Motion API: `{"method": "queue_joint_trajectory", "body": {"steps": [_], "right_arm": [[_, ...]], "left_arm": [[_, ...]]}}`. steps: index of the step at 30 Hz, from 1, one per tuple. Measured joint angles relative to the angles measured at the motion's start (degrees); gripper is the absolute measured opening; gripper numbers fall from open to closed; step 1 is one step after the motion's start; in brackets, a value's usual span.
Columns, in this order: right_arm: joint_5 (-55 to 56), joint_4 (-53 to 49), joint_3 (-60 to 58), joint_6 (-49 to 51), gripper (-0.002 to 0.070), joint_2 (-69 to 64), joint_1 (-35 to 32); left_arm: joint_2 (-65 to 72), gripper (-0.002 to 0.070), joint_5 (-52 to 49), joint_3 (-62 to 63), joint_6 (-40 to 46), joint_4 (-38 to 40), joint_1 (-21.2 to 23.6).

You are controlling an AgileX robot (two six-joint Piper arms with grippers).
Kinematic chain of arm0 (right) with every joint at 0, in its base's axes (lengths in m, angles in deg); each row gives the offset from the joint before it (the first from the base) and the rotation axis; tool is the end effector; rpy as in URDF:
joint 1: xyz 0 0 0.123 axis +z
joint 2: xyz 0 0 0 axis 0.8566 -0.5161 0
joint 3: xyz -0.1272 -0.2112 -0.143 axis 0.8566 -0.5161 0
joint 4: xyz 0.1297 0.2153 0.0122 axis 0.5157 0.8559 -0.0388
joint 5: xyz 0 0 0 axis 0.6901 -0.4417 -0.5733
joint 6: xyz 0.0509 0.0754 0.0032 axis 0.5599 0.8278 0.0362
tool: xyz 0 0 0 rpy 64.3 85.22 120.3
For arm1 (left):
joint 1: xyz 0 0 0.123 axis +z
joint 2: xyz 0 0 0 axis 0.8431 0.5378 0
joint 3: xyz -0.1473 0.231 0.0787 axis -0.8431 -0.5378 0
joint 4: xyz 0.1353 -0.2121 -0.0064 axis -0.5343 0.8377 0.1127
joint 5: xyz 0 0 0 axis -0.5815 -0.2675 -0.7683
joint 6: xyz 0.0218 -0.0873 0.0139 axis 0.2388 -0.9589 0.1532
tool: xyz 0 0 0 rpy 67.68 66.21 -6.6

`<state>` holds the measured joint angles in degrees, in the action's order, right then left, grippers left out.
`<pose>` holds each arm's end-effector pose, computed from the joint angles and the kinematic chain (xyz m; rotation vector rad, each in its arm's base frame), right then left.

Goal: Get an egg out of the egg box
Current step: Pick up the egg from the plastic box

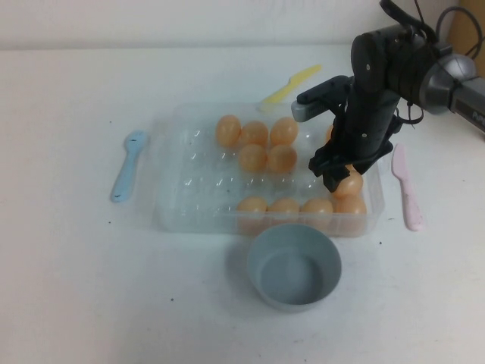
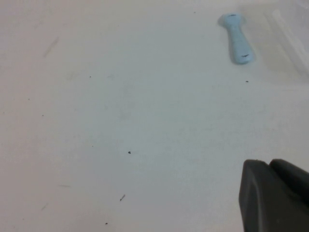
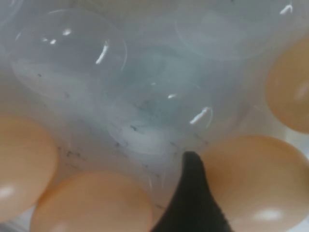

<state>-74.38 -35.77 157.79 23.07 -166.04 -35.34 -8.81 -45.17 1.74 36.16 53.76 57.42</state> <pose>0.4326 0.1877 0.2077 -0.8017 2.8496 0.0185 0.0527 -0.0018 0.1718 0.0862 1.8670 0.0344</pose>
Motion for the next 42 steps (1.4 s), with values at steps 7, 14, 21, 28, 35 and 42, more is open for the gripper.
{"method": "queue_joint_trajectory", "body": {"steps": [7, 14, 21, 28, 35, 42], "right_arm": [[0.1, 0.76, -0.13, -0.86, 0.0451, 0.0, 0.0], [-0.5, 1.07, -0.69, -9.34, 0.0451, 1.56, 0.0], [-1.1, 1.42, -0.79, -22.3, 0.045, 5.65, 0.0], [-1.23, 2.32, -0.79, -25.16, 0.045, 4.93, 0.0], [-1.34, 2.81, -0.92, -31.39, 0.045, 3.66, 0.0], [-1.34, 2.34, -0.92, -36.67, 0.0449, 3.54, -0.11]], "left_arm": [[0.0, -0.0005, 0.0, 0.0, 0.0, 0.0, 0.0], [0.0, -0.0005, 0.0, 0.0, 0.0, 0.0, 0.0], [0.0, -0.0005, 0.0, 0.0, 0.0, 0.0, 0.0], [0.0, -0.0004, 0.0, 0.0, 0.0, 0.0, 0.0], [0.0, -0.0005, 0.0, 0.0, 0.0, 0.0, 0.0], [0.0, -0.0005, 0.0, 0.0, 0.0, 0.0, 0.0]]}}
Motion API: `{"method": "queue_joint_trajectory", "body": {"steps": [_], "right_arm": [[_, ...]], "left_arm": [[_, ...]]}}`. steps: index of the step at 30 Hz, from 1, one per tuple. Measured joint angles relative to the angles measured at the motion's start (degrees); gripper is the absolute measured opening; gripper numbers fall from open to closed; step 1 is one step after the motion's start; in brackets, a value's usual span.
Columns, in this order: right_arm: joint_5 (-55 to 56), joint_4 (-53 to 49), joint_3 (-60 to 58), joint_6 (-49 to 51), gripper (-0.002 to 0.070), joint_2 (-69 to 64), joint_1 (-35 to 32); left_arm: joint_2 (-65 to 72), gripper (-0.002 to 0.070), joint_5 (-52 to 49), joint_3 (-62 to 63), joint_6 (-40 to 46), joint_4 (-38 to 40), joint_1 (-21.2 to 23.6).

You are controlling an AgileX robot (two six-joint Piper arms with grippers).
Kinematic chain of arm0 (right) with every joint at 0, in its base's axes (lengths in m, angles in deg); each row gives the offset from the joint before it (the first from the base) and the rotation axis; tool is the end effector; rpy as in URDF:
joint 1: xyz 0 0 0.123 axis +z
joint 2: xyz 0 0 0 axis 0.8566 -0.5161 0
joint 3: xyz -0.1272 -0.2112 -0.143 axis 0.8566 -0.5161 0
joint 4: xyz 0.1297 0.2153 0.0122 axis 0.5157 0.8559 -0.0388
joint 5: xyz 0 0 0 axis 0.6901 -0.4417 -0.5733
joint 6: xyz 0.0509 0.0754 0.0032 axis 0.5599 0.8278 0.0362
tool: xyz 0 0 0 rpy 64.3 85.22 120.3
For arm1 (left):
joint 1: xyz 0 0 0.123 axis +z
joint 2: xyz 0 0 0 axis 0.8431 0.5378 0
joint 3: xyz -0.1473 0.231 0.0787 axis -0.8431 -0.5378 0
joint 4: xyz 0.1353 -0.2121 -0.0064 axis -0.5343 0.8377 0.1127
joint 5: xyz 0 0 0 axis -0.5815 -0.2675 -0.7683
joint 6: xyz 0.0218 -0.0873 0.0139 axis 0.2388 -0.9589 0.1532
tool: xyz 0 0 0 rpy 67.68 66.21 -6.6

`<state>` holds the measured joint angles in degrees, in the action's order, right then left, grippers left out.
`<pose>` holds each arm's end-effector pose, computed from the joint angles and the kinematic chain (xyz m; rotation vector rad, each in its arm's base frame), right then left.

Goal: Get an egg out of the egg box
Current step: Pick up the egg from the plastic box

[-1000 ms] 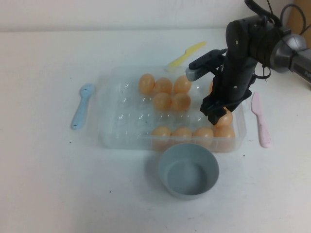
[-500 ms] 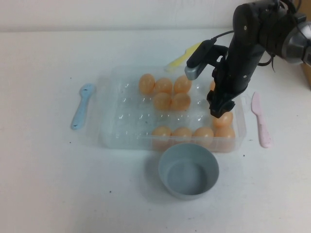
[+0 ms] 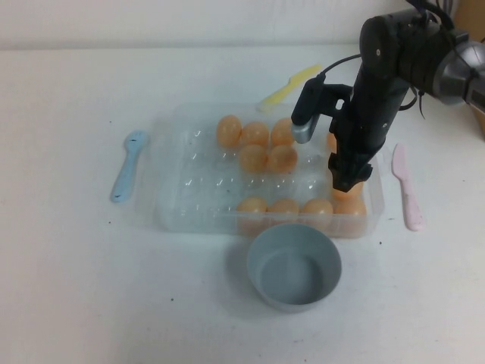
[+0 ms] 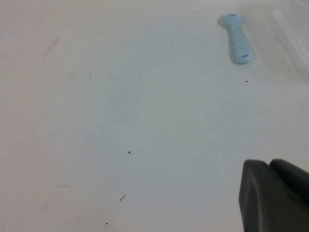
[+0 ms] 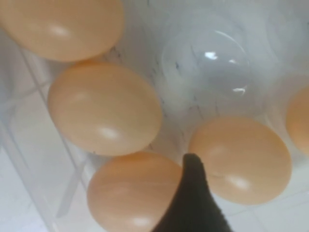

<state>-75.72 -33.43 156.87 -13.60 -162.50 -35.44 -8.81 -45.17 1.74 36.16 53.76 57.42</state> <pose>0.4226 0.1862 0.2319 -1.6296 2.4427 -0.0154 0.0527 -0.0018 0.1718 0.0862 1.8670 0.0344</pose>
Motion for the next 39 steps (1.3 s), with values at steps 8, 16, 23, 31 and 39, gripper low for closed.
{"method": "queue_joint_trajectory", "body": {"steps": [8, 16, 23, 31, 39], "right_arm": [[0.22, -0.13, -3.57, -5.31, 0.0448, -0.08, -1.17], [0.71, -0.02, -5.3, -6.23, 0.0447, -0.22, -1.47], [2.69, 1.48, -5.3, -6.23, 0.0445, -0.22, -1.47], [4.32, 3.67, -5.3, -6.23, 0.0407, -0.22, -1.47], [4.32, 3.81, -5.3, -3.95, 0.0372, -0.22, -1.47]], "left_arm": [[0.0, -0.0004, 0.0, 0.0, 0.0, 0.0, 0.0], [0.0, -0.0005, 0.0, 0.0, 0.0, 0.0, 0.0], [0.0, -0.0005, 0.0, 0.0, 0.0, 0.0, 0.0], [0.0, -0.0005, 0.0, 0.0, 0.0, 0.0, 0.0], [0.0, -0.0004, 0.0, 0.0, 0.0, 0.0, 0.0]]}}
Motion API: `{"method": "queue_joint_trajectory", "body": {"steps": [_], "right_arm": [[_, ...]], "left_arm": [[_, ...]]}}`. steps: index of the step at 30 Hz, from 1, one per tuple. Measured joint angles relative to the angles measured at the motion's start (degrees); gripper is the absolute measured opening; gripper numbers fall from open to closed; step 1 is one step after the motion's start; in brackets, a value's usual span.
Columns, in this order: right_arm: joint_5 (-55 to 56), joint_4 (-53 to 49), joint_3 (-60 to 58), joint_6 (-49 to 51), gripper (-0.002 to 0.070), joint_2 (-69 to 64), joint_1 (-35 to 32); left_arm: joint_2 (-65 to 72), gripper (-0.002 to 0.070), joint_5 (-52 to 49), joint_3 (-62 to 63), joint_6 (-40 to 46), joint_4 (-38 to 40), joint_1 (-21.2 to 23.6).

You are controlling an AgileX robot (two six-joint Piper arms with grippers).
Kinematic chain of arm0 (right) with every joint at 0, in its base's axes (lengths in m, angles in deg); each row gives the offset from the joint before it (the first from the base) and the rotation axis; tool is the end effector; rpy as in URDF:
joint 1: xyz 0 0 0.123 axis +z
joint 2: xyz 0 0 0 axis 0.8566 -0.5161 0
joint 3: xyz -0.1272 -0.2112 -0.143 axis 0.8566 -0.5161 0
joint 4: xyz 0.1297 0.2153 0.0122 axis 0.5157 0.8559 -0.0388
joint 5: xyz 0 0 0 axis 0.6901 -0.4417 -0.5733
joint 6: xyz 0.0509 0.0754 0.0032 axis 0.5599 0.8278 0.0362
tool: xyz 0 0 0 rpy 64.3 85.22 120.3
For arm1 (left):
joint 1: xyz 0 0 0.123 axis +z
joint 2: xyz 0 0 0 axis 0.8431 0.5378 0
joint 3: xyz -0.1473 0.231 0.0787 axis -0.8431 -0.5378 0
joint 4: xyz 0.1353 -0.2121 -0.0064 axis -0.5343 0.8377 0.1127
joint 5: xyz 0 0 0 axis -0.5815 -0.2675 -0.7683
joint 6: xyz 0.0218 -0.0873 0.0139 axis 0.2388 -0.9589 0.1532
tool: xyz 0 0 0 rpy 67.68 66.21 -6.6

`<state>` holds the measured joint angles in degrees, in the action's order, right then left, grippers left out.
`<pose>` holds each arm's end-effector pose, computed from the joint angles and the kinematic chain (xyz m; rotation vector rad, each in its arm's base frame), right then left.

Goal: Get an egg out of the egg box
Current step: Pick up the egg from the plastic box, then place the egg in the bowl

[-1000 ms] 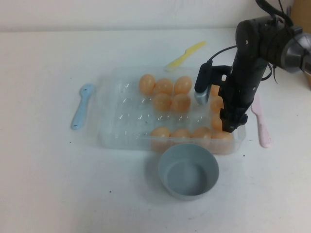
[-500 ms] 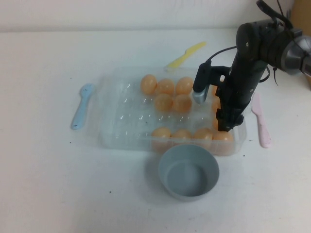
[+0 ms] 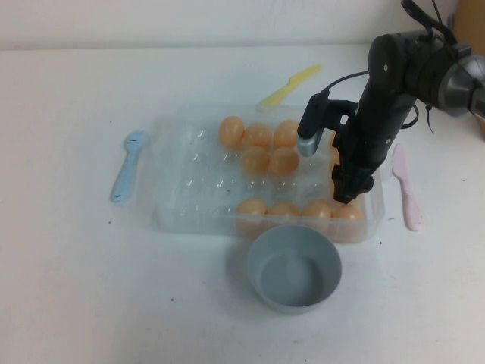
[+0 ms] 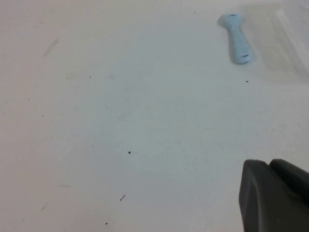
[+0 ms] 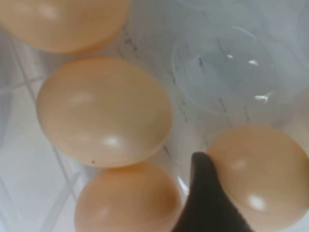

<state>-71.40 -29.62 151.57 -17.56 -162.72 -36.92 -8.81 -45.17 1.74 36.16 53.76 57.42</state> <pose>0.4221 0.1791 0.2070 -1.6571 2.4318 0.0671 0.0527 -0.0018 0.1718 0.0862 1.8670 0.0344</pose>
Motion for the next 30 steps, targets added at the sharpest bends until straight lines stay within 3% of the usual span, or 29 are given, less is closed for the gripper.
{"method": "queue_joint_trajectory", "body": {"steps": [17, 23, 30], "right_arm": [[-3.87, 2.08, 6.33, 8.12, 0.0368, 9.32, 1.39], [-4.41, 13.49, 4.53, 9.04, 0.0368, 13.82, 8.26], [-4.45, 11.0, -6.26, 9.55, 0.0367, 13.89, 14.73]], "left_arm": [[0.0, -0.0005, 0.0, 0.0, 0.0, 0.0, 0.0], [0.0, -0.0005, 0.0, 0.0, 0.0, 0.0, 0.0], [0.0, -0.0004, 0.0, 0.0, 0.0, 0.0, 0.0]]}}
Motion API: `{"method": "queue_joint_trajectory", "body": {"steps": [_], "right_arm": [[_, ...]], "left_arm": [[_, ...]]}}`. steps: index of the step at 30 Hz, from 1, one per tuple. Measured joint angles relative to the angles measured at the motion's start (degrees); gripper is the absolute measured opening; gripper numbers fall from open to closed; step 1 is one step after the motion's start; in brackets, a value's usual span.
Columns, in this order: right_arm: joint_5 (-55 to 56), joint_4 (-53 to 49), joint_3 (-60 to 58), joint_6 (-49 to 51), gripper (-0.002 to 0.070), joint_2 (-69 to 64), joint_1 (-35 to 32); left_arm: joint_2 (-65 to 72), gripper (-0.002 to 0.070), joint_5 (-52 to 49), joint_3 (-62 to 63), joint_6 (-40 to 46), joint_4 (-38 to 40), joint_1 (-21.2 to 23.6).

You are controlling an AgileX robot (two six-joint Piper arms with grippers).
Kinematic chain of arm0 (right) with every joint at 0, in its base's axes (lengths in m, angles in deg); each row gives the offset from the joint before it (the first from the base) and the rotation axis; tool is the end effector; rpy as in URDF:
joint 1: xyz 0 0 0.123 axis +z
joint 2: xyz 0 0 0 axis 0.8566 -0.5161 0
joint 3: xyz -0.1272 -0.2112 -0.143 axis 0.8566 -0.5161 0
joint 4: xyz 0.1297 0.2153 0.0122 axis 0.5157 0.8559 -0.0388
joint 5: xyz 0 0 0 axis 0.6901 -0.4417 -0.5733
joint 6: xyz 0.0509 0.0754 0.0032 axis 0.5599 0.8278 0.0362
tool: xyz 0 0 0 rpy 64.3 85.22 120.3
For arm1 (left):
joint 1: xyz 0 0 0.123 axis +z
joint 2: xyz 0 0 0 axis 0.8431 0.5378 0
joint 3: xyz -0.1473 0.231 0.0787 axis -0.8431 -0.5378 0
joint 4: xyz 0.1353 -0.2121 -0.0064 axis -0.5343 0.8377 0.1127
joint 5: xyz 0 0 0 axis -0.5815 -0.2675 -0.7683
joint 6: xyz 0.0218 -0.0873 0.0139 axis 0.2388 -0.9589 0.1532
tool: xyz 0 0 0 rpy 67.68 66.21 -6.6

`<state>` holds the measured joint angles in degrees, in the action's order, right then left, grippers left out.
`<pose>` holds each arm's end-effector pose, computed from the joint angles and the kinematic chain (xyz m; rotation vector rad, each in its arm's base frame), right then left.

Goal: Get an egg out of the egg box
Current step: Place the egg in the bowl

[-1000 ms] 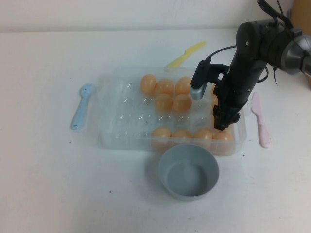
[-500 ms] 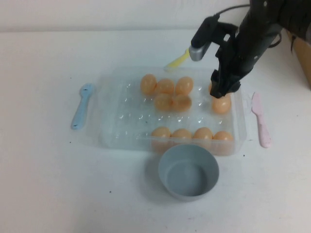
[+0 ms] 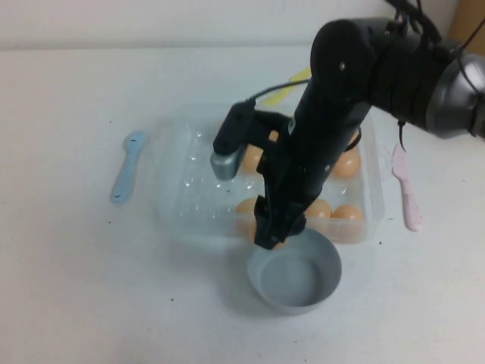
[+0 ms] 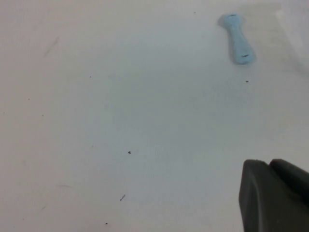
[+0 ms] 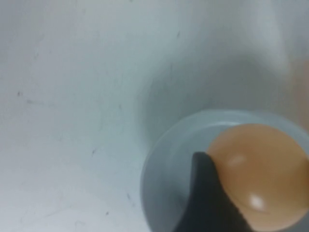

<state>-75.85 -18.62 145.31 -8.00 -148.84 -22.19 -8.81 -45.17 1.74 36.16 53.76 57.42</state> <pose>0.3143 0.2649 0.2846 -1.6854 2.3272 0.4005 0.0527 -0.0018 0.1718 0.0862 1.8670 0.0344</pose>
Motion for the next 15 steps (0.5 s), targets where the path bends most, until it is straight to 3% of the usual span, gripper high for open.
{"method": "queue_joint_trajectory", "body": {"steps": [12, 15], "right_arm": [[6.95, -1.9, -11.27, 4.04, 0.0366, 0.0, 0.49], [8.77, -2.89, -11.39, 5.17, 0.0416, -0.22, 0.49]], "left_arm": [[0.0, -0.0005, 0.0, 0.0, 0.0, 0.0, 0.0], [0.0, -0.0005, 0.0, 0.0, 0.0, 0.0, 0.0]]}}
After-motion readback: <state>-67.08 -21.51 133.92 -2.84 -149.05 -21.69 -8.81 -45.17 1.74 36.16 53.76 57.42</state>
